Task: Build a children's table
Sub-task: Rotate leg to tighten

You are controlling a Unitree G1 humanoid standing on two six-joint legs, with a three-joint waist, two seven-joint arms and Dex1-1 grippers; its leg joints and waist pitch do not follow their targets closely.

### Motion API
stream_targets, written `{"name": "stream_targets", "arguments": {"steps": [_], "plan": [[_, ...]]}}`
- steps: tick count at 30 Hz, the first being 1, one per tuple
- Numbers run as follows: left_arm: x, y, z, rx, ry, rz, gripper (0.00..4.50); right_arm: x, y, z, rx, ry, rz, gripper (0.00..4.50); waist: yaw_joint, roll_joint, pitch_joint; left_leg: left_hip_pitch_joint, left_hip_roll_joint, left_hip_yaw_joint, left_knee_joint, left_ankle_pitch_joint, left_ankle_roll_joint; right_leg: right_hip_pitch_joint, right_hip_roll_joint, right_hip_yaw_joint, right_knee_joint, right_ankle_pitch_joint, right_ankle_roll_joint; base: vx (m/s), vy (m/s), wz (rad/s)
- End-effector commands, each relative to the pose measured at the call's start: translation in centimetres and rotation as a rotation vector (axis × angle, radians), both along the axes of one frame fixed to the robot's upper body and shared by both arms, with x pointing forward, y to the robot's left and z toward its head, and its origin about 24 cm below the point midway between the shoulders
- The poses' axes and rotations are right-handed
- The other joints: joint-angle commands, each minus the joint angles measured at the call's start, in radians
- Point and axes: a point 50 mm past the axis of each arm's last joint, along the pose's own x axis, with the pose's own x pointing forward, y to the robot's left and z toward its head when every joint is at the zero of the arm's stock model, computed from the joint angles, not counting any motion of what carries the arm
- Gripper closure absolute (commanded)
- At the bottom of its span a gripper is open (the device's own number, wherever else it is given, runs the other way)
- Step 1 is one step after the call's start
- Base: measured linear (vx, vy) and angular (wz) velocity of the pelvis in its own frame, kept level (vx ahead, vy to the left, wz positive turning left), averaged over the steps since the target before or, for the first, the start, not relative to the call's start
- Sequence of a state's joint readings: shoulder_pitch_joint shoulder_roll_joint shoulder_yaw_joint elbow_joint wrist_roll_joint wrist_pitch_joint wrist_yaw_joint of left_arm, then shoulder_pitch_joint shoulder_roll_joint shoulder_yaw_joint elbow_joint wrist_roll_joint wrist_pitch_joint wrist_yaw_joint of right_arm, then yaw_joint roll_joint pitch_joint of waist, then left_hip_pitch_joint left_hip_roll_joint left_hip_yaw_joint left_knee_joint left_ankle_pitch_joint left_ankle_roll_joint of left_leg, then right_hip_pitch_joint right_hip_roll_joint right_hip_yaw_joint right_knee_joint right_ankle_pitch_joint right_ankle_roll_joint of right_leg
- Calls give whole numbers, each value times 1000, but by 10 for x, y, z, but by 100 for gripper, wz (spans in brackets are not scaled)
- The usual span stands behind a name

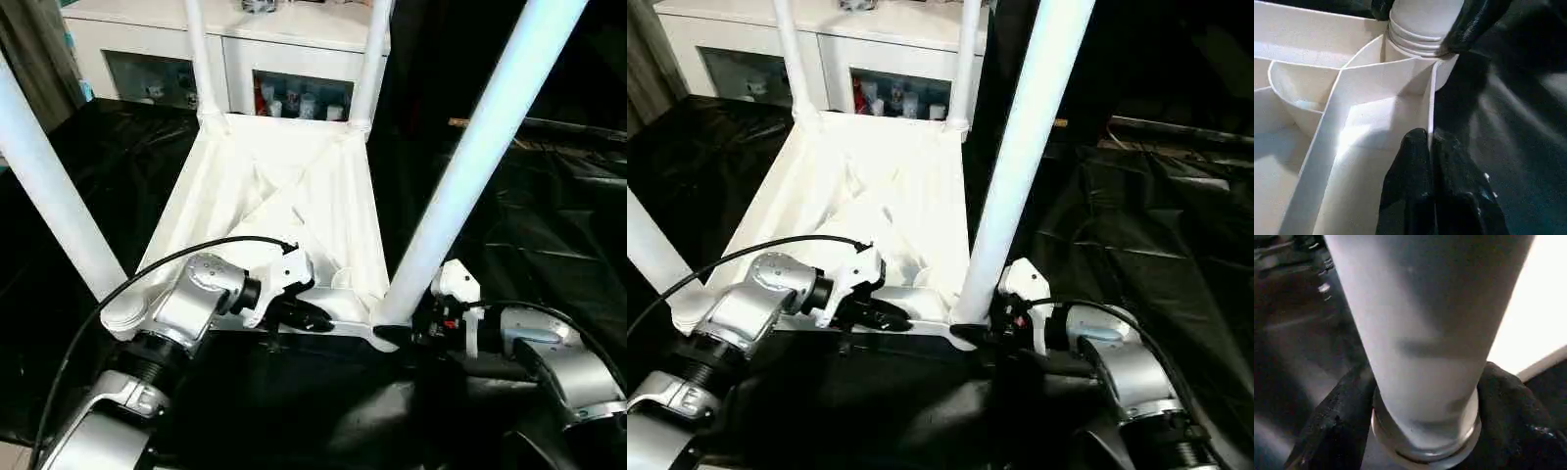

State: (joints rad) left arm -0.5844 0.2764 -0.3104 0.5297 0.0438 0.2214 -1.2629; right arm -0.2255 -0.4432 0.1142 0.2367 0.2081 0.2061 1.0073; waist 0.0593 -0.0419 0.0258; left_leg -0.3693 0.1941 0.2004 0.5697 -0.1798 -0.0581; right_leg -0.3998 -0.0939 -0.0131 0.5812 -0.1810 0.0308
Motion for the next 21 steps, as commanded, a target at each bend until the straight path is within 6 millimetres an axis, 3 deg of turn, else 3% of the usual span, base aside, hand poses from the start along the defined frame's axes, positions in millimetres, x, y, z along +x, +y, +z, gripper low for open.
{"name": "stream_targets", "arguments": {"steps": [1, 3, 5, 7, 8, 10, 11, 12, 16, 21], "plan": [[-1, -11, -13, -11, 27, 67, 450, 8, 0, -5, -16, -9, -108, 178, 5, -13, -41, 12, 30, -9, -60, -204, 72, 35, -34, 13, -56, -166, -253, 0, 0, 0], [2, -20, -15, -7, 3, 107, 450, 13, 2, -9, -19, -15, -205, 178, 3, -14, -41, 14, 30, -14, -64, -264, 36, 35, -39, 12, -67, -288, -213, 0, 0, 0], [5, -30, -15, -10, -11, 137, 450, 17, 5, -13, -10, -12, -281, 178, 2, -16, -39, 16, 29, -14, -66, -291, 24, 29, -38, 13, -74, -343, -187, 0, 0, 0], [8, -50, -16, -17, -34, 188, 450, 22, 18, -18, 33, 4, -408, 178, 2, 1, -39, 16, 29, -18, -69, -300, 9, 26, -37, 13, -75, -345, -177, 0, 0, 0], [9, -65, -15, -18, -53, 211, 450, 24, 30, -20, 74, 18, -474, 178, -2, -3, -42, 16, 28, -19, -70, -309, 3, 26, -35, 12, -77, -347, -170, 0, 0, 0], [9, -74, -15, -18, -65, 223, 450, 24, 38, -20, 100, 27, -508, 178, -1, -6, -42, 15, 26, -19, -71, -304, -5, 27, -33, 12, -77, -340, -165, 0, 0, 0], [8, -82, -15, -11, -80, 211, 450, 25, 50, -19, 132, 26, -522, 178, -1, 1, -43, 15, 26, -18, -71, -302, -6, 25, -34, 13, -78, -325, -163, 0, 0, 0], [7, -86, -15, -6, -88, 200, 450, 25, 58, -18, 149, 22, -524, 178, 0, 0, -44, 14, 25, -20, -72, -307, -4, 27, -33, 12, -78, -318, -163, 0, 0, 0], [4, -87, -16, -12, -85, 171, 450, 23, 68, -14, 117, -26, -458, 178, -1, 5, -42, 13, 26, -20, -74, -319, 3, 28, -32, 12, -79, -304, -162, 0, 0, 0], [3, -76, -15, -32, -65, 121, 450, 22, 58, -9, 142, -46, -393, 178, 0, 1, -42, 12, 27, -21, -76, -330, 8, 28, -34, 12, -80, -320, -159, 0, 0, 0]]}}
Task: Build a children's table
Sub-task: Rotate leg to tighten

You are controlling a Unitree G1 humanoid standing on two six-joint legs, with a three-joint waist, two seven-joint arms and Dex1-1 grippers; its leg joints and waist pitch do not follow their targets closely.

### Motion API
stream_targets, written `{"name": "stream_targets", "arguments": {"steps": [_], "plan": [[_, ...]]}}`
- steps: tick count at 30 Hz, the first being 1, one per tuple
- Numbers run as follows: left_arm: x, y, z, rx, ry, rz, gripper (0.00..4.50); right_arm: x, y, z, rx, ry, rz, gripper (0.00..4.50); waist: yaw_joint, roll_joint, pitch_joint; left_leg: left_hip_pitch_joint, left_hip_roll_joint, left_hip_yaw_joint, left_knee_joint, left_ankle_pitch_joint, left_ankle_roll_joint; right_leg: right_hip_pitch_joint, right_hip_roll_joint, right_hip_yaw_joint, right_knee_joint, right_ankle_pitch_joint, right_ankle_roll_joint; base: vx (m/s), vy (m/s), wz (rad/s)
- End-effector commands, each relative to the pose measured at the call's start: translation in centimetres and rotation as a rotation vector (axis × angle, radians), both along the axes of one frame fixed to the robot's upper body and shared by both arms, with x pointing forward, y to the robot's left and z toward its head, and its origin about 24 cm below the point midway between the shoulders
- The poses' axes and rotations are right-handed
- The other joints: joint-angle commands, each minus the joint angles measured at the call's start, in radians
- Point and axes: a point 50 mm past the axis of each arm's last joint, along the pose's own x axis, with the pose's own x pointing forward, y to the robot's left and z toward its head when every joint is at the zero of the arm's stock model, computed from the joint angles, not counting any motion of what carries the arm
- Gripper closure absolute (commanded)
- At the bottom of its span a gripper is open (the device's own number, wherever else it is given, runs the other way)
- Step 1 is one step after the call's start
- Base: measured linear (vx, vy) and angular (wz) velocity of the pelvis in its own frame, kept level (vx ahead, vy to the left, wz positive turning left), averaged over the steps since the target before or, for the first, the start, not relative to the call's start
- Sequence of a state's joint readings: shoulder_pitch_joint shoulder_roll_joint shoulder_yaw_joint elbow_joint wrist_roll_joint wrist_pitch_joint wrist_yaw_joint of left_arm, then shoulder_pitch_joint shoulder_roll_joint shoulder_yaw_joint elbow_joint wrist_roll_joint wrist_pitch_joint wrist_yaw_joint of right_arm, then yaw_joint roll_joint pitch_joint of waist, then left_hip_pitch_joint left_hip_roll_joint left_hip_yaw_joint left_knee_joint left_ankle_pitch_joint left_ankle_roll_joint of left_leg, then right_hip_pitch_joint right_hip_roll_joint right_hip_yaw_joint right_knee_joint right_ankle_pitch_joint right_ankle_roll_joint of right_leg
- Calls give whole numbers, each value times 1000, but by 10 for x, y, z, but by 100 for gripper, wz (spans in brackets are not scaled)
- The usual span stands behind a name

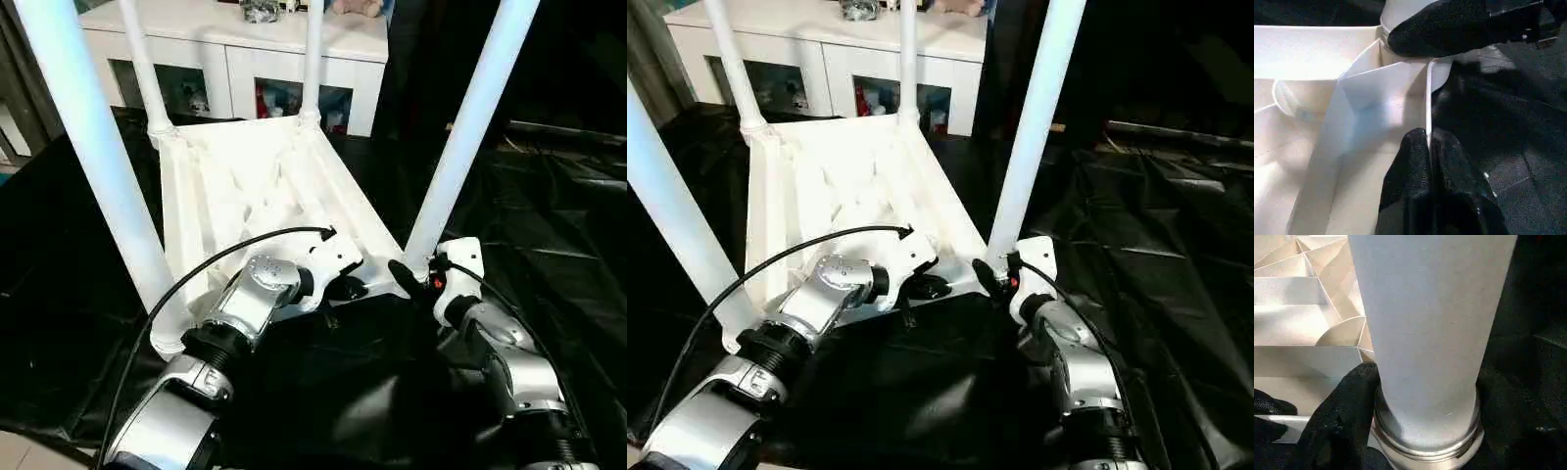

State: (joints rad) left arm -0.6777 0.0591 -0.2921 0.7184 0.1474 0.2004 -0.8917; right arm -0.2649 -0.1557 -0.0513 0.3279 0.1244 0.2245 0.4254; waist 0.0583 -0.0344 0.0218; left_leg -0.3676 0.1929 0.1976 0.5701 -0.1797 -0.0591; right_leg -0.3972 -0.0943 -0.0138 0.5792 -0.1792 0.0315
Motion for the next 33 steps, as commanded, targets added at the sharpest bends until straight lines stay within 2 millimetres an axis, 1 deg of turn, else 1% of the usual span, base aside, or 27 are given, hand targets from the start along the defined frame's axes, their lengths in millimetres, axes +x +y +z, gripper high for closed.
{"name": "stream_targets", "arguments": {"steps": [1, 2, 3, 4, 5, 6, 7, 8, 9, 10, 11, 12, 13, 14, 15, 17, 18, 19, 23, 28, 29, 31, 32, 33], "plan": [[-15, -17, -7, -50, 59, -129, 450, -7, 39, 8, 62, -29, 297, 123, 2, -5, -39, 10, 29, -18, -76, -325, 12, 27, -35, 13, -77, -313, -162, 0, 0, 0], [-15, -15, -7, -52, 62, -134, 450, -8, 38, 8, 64, -27, 308, 110, 3, -8, -39, 10, 30, -17, -74, -318, 20, 28, -35, 13, -76, -298, -167, 0, 0, 0], [-16, -8, -7, -57, 82, -155, 450, -11, 32, 11, 47, -28, 365, 110, 5, -7, -38, 9, 30, -17, -74, -311, 26, 29, -34, 13, -75, -283, -171, 0, 0, 0], [-16, -5, -7, -58, 88, -160, 450, -12, 30, 11, 35, -28, 383, 89, 4, -13, -39, 7, 30, -16, -73, -304, 33, 32, -34, 14, -73, -272, -173, 0, 0, 0], [-16, -2, -7, -57, 94, -163, 450, -13, 28, 12, 23, -29, 398, 89, 6, -10, -38, 6, 30, -14, -72, -289, 41, 30, -36, 15, -72, -261, -176, 0, 0, 0], [-17, 4, -7, -59, 104, -184, 450, -15, 22, 14, 0, -32, 436, 74, 6, -10, -39, 5, 29, -16, -72, -279, 43, 33, -37, 13, -71, -266, -178, 0, 0, 0], [-18, 11, -7, -59, 114, -200, 450, -17, 16, 16, -27, -41, 471, 74, 6, -10, -39, 5, 29, -16, -72, -279, 43, 33, -37, 13, -71, -266, -178, 0, 0, 0], [-19, 23, -5, -57, 127, -230, 450, -24, 7, 21, -69, -43, 576, 74, 8, -9, -38, 8, 32, -13, -71, -271, 51, 31, -36, 14, -71, -256, -184, 0, 0, 0], [-19, 24, -5, -57, 127, -233, 450, -25, 6, 21, -72, -43, 588, 74, 9, -8, -38, 5, 33, -14, -71, -268, 58, 33, -36, 15, -68, -243, -189, 0, 0, 0], [-20, 27, -5, -56, 129, -239, 450, -27, 5, 22, -78, -42, 611, 74, 9, -8, -38, 6, 34, -14, -71, -267, 59, 33, -35, 15, -68, -237, -191, 0, 0, 0], [-21, 31, -5, -58, 140, -256, 450, -29, 1, 23, -82, -37, 635, 74, 10, -7, -38, 9, 35, -13, -71, -265, 62, 29, -35, 15, -67, -226, -200, 0, 0, 0], [-23, 35, -4, -59, 152, -272, 450, -31, -2, 25, -82, -32, 653, 74, 10, -8, -39, 6, 35, -14, -71, -258, 62, 33, -36, 14, -63, -214, -208, 0, 0, 0], [-24, 37, -4, -57, 165, -287, 450, -32, -4, 26, -86, -28, 666, 74, 10, -2, -39, 10, 37, -13, -72, -259, 61, 29, -34, 15, -63, -201, -217, 0, 0, 0], [-29, 46, -5, -48, 203, -320, 450, -36, -9, 28, -99, -10, 715, 74, 10, -4, -40, 10, 38, -14, -71, -257, 60, 32, -35, 14, -60, -188, -222, 0, 0, 0], [-30, 49, -5, -43, 215, -328, 450, -38, -11, 28, -106, -1, 737, 74, 12, -3, -40, 9, 39, -14, -71, -249, 63, 35, -33, 14, -56, -164, -228, 0, 0, 0], [-29, 51, -5, -40, 212, -324, 450, -39, -12, 29, -111, 5, 754, 74, 9, -3, -39, 10, 37, -11, -69, -246, 68, 32, -32, 15, -56, -147, -238, 0, 0, 0], [-28, 52, -5, -39, 200, -307, 450, -41, -12, 28, -116, 13, 772, 74, 9, -6, -39, 10, 36, -10, -68, -248, 67, 32, -33, 14, -56, -147, -243, 0, 0, 0], [-28, 52, -5, -39, 199, -306, 450, -41, -12, 28, -119, 15, 774, 74, 10, -6, -39, 10, 36, -11, -68, -250, 66, 32, -34, 14, -56, -153, -243, 0, 0, 0], [-27, 54, -3, -42, 193, -305, 450, -42, -9, 23, -134, 34, 794, 74, 10, -5, -38, 12, 37, -11, -70, -265, 54, 31, -36, 16, -61, -200, -232, 0, 0, 0], [-26, 54, -2, -42, 183, -299, 450, -41, -10, 18, -163, 53, 781, 74, 9, -7, -39, 10, 35, -11, -68, -252, 53, 32, -36, 15, -58, -183, -230, 0, 0, 0], [-26, 54, -2, -41, 181, -298, 450, -41, -10, 17, -170, 55, 781, 98, 9, -6, -38, 10, 35, -11, -69, -252, 53, 32, -35, 15, -58, -186, -229, 0, 0, 0], [-25, 53, -1, -42, 174, -292, 450, -39, -12, 13, -191, 69, 758, 106, 9, -8, -38, 11, 35, -11, -69, -258, 51, 31, -35, 15, -60, -202, -226, 0, 0, 0], [-25, 53, -1, -43, 172, -290, 450, -38, -13, 13, -196, 72, 740, 123, 8, -7, -38, 11, 35, -11, -69, -261, 47, 30, -35, 15, -61, -210, -226, 0, 0, 0], [-25, 53, -1, -45, 170, -289, 450, -36, -13, 13, -191, 71, 722, 123, 8, -6, -38, 11, 34, -11, -69, -263, 44, 30, -35, 15, -61, -215, -225, 0, 0, 0]]}}
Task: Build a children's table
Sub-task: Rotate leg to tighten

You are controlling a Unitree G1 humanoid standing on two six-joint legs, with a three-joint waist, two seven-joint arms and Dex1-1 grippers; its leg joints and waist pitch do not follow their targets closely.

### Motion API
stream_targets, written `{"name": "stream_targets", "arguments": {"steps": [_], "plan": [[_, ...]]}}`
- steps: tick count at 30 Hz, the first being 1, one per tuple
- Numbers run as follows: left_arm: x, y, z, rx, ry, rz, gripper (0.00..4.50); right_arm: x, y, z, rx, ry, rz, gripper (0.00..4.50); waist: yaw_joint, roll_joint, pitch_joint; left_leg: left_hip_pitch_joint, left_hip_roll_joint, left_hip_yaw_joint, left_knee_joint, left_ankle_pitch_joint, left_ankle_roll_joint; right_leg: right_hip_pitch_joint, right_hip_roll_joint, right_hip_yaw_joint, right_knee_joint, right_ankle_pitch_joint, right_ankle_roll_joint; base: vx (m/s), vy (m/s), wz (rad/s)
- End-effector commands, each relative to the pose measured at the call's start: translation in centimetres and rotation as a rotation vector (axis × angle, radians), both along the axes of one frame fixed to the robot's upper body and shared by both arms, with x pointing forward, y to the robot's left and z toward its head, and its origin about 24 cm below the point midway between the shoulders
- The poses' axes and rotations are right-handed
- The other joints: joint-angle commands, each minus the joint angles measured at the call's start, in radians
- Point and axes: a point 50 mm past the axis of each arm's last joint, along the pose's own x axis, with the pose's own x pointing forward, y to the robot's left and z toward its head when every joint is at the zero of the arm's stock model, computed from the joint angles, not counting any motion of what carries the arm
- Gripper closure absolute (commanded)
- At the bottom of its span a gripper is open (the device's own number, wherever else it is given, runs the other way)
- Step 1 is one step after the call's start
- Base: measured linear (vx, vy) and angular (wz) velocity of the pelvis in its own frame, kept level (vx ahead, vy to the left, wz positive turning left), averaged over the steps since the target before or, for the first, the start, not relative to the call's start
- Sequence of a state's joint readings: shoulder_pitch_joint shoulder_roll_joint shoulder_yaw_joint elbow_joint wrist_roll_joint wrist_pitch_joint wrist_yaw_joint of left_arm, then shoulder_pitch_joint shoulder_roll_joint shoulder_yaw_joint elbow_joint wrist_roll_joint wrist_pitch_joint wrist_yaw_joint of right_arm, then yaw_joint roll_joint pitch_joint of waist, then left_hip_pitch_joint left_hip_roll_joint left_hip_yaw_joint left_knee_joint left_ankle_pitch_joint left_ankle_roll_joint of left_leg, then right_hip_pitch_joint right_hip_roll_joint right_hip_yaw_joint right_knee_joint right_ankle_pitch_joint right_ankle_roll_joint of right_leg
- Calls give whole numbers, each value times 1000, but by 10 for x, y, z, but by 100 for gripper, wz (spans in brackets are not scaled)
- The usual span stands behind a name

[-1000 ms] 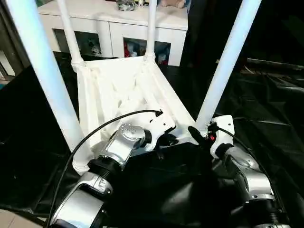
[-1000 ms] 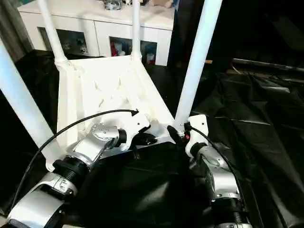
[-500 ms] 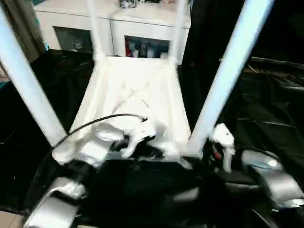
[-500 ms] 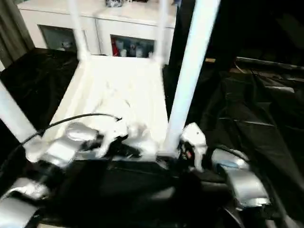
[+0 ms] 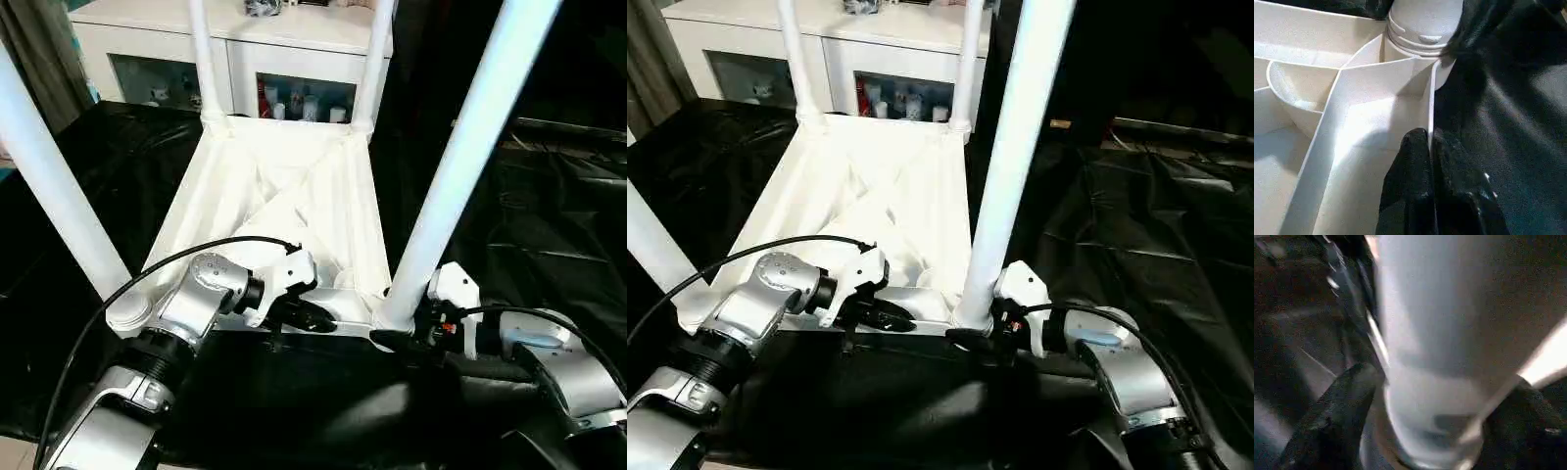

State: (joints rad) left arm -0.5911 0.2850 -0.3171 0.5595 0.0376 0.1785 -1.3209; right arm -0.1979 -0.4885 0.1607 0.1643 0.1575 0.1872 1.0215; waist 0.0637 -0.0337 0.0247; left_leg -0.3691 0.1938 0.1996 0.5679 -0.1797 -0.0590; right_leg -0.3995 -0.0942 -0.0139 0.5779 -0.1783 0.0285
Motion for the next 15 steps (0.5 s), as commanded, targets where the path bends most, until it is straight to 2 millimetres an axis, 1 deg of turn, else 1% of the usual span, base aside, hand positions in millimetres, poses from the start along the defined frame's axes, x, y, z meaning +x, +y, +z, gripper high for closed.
{"name": "stream_targets", "arguments": {"steps": [1, 3, 4, 5, 8, 9, 15], "plan": [[-5, -5, -8, -24, 39, 6, 450, 1, 0, -6, -24, 25, -18, 135, 2, -7, -41, 12, 33, -13, -66, -262, 44, 33, -35, 15, -60, -215, -222, 0, 0, 0], [-5, -5, -8, -25, 37, 8, 450, 2, 0, -5, -15, 22, -23, 156, 3, -9, -42, 12, 33, -13, -66, -259, 47, 34, -35, 15, -59, -205, -219, 0, 0, 0], [-5, -6, -8, -26, 36, 10, 450, 2, 0, -5, -12, 21, -22, 156, 2, -8, -42, 12, 34, -13, -66, -259, 49, 34, -35, 15, -58, -205, -220, 0, 0, 0], [-5, -6, -8, -27, 35, 11, 450, 2, 0, -5, -10, 21, -21, 170, 2, -10, -42, 12, 34, -13, -66, -257, 51, 35, -35, 15, -58, -202, -220, 0, 0, 0], [-5, -6, -8, -27, 34, 11, 450, 2, 0, -5, -10, 20, -20, 174, 3, -10, -42, 12, 34, -13, -65, -253, 54, 34, -35, 15, -58, -202, -221, 0, 0, 0], [-5, -6, -8, -30, 36, 12, 450, 1, 0, -6, -1, 23, -21, 175, 2, -12, -42, 12, 34, -12, -65, -251, 55, 35, -35, 15, -58, -201, -221, 0, 0, 0], [-6, -5, -8, -34, 47, 10, 450, 0, 3, -4, 49, 31, -13, 176, 3, -11, -43, 12, 34, -12, -64, -242, 58, 35, -35, 15, -56, -190, -225, 0, 0, 0]]}}
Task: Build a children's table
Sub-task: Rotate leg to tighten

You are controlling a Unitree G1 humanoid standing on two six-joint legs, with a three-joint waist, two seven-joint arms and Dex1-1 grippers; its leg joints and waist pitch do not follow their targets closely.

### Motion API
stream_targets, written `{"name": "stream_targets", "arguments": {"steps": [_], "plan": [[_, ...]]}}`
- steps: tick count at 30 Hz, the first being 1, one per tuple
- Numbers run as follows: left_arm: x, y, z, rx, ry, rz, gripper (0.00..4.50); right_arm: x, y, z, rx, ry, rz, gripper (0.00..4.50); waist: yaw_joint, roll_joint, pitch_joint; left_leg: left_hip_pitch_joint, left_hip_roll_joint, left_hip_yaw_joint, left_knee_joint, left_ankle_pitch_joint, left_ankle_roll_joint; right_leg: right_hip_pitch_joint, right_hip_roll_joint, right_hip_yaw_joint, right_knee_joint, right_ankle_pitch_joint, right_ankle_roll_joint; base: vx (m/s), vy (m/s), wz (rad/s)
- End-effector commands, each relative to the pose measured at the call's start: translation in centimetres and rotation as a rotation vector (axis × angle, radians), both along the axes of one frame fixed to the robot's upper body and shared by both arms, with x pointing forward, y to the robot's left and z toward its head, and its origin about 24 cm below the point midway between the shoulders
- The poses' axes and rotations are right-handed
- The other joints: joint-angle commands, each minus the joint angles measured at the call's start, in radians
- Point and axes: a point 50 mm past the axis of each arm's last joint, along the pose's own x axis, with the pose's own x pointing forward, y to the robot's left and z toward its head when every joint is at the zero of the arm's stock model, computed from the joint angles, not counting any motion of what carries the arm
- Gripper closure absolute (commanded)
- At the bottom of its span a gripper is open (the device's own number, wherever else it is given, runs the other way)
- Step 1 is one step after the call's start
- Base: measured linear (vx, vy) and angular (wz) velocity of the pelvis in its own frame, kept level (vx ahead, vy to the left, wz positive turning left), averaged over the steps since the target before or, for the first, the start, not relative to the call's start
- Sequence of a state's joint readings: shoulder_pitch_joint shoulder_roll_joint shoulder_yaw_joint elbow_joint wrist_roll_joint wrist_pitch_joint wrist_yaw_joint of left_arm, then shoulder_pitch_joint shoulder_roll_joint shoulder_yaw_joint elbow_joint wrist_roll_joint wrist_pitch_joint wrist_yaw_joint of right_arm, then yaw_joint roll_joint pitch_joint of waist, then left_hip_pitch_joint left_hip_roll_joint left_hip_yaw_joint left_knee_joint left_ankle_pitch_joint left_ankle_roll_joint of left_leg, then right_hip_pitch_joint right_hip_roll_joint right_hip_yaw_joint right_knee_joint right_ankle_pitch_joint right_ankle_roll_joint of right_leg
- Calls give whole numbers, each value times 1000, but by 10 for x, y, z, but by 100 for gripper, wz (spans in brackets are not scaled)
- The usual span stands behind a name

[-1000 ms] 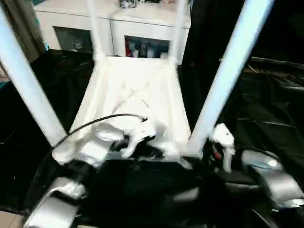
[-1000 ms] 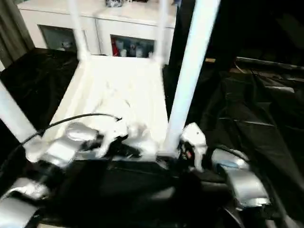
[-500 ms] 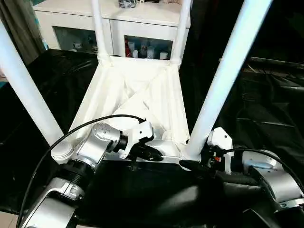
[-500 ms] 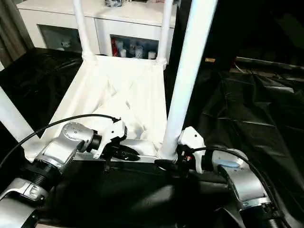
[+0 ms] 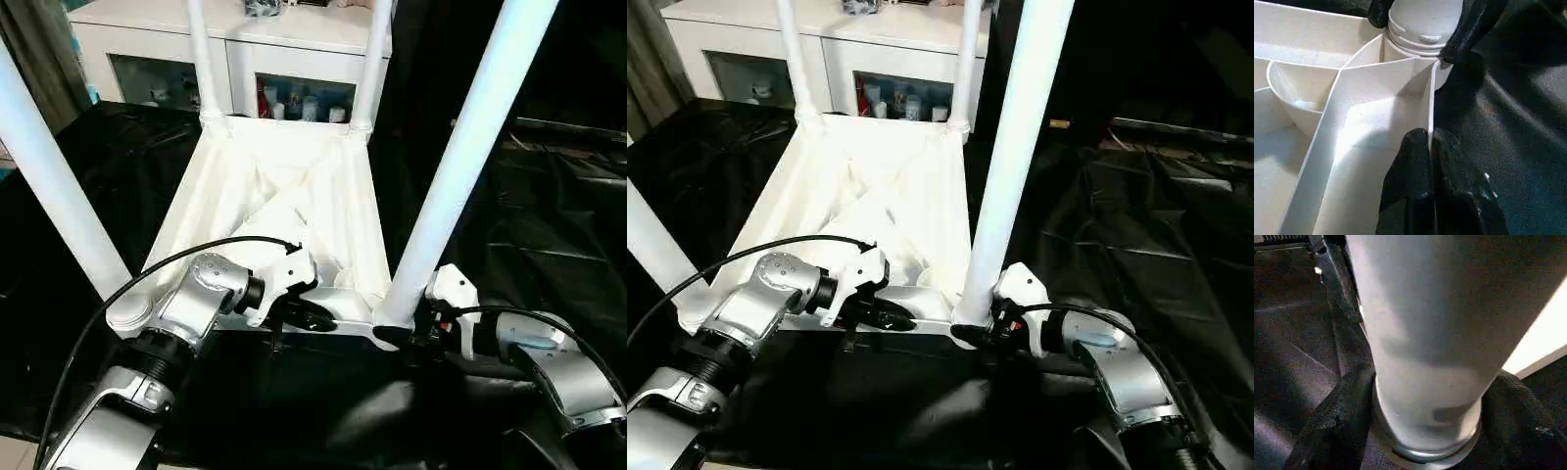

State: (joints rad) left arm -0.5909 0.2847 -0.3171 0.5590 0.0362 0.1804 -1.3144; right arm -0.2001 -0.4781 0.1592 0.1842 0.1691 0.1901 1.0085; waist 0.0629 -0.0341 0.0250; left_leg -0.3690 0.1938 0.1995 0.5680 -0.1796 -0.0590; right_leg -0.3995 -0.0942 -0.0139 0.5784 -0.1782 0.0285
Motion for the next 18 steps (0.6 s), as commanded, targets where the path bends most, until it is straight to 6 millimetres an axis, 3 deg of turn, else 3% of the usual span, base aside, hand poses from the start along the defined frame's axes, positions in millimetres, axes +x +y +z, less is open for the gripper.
{"name": "stream_targets", "arguments": {"steps": [1, 6, 8, 9, 12, 16, 18], "plan": [[-7, -6, -8, -36, 52, 2, 450, -1, 2, 0, 53, 20, -3, 176, 4, -11, -43, 11, 33, -12, -63, -237, 60, 36, -35, 15, -56, -183, -227, 0, 0, 0], [-1, -21, -12, -28, 8, 76, 450, 14, -1, -5, 93, 8, -230, 178, 0, -11, -42, 10, 32, -12, -64, -247, 52, 34, -34, 14, -58, -196, -231, 0, 0, 0], [2, -30, -13, -26, -12, 124, 450, 21, 0, -9, 94, 0, -331, 178, -5, -9, -39, 13, 31, -11, -67, -281, 34, 28, -35, 14, -66, -267, -216, 0, 0, 0], [5, -43, -15, -22, -36, 170, 450, 27, 1, -14, 105, 2, -460, 178, -11, -11, -38, 12, 28, -14, -69, -313, 13, 25, -36, 13, -74, -350, -189, 0, 0, 0], [6, -63, -16, -20, -63, 214, 450, 33, 8, -21, 122, 18, -619, 178, -10, -13, -39, 13, 27, -18, -71, -317, 0, 25, -37, 13, -79, -385, -161, 0, 0, 0], [8, -83, -15, -7, -101, 250, 450, 35, 23, -26, 136, 31, -745, 178, -7, -8, -41, 14, 27, -18, -72, -304, -1, 24, -34, 13, -79, -347, -150, 0, 0, 0], [5, -93, -17, 23, -135, 225, 450, 35, 44, -28, 121, 14, -732, 178, -8, -4, -42, 12, 27, -19, -74, -299, -4, 25, -32, 14, -75, -301, -155, 0, 0, 0]]}}
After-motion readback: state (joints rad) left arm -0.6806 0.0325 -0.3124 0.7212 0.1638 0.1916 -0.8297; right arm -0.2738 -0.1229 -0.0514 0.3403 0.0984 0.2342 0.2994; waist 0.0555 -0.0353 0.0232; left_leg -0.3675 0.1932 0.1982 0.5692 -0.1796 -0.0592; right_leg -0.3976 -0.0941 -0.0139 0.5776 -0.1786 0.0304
